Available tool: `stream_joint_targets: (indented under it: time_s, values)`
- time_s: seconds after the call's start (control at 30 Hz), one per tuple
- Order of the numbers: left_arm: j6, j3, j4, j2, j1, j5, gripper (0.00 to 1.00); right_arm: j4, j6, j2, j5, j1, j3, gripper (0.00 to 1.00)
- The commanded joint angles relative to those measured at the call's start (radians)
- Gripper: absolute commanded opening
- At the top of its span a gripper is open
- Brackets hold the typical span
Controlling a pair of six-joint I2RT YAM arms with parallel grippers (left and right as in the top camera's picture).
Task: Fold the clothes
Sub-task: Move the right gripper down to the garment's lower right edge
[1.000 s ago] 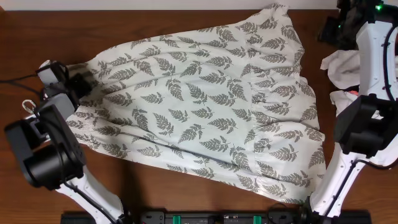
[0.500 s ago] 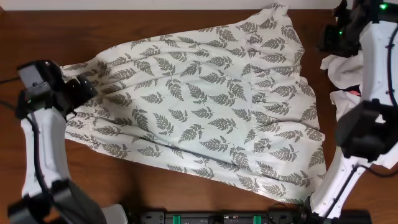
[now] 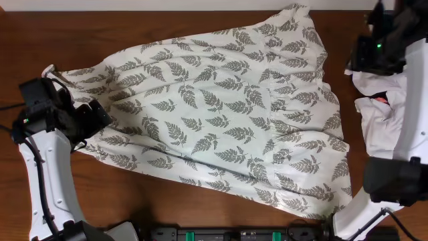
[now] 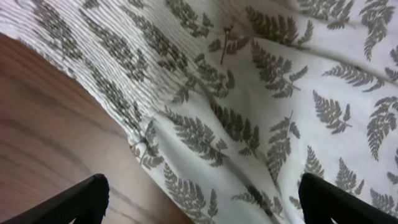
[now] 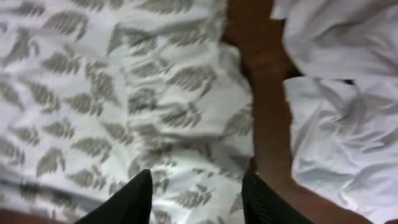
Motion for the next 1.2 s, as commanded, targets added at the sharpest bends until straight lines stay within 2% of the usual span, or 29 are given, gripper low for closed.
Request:
stream_joint_targets:
  time_s: [0.0, 0.27, 0.4, 0.57, 0.73, 0.77, 0.8, 0.83, 0.9, 1.03, 1.17]
  values:
    - [-0.006, -0.003, -0.019, -0.001, 0.0, -0.002, 0.98, -0.021, -0.025, -0.064, 0.002, 0.061, 0.001, 0.47]
    - [-0.009, -0.005, -0.047, -0.001, 0.0, -0.002, 0.98, -0.064, 0.027, -0.119, 0.002, 0.132, -0.005, 0.47]
    - [-0.02, -0.005, -0.047, -0.001, 0.0, -0.002, 0.98, -0.065, 0.072, -0.14, 0.012, 0.132, -0.063, 0.47]
    - [-0.021, -0.005, -0.047, -0.001, 0.0, -0.002, 0.98, -0.055, 0.109, -0.211, 0.016, 0.136, -0.253, 0.47]
    - [-0.021, -0.005, -0.046, -0.001, 0.0, -0.002, 0.98, -0.009, 0.143, -0.355, -0.021, 0.143, -0.505, 0.49]
    - [-0.024, -0.005, -0.046, -0.001, 0.0, -0.002, 0.98, 0.022, 0.143, -0.399, -0.038, 0.151, -0.571, 0.5]
    - [-0.024, -0.006, -0.046, -0.001, 0.0, -0.002, 0.98, 0.058, 0.143, -0.444, -0.052, 0.164, -0.644, 0.83]
    - [-0.024, -0.006, -0.046, -0.001, 0.0, -0.002, 0.98, 0.096, 0.143, -0.494, -0.069, 0.18, -0.719, 0.99]
    - [-0.024, -0.007, -0.046, -0.001, 0.0, -0.002, 0.98, 0.17, 0.145, -0.58, -0.106, 0.218, -0.856, 0.99]
    - [-0.028, -0.008, -0.046, -0.001, 0.0, -0.001, 0.98, 0.35, 0.252, -0.735, -0.13, 0.318, -1.143, 0.99]
    - [-0.028, -0.009, -0.046, -0.001, 0.0, -0.001, 0.98, 0.467, 0.293, -0.781, -0.142, 0.421, -1.346, 0.99]
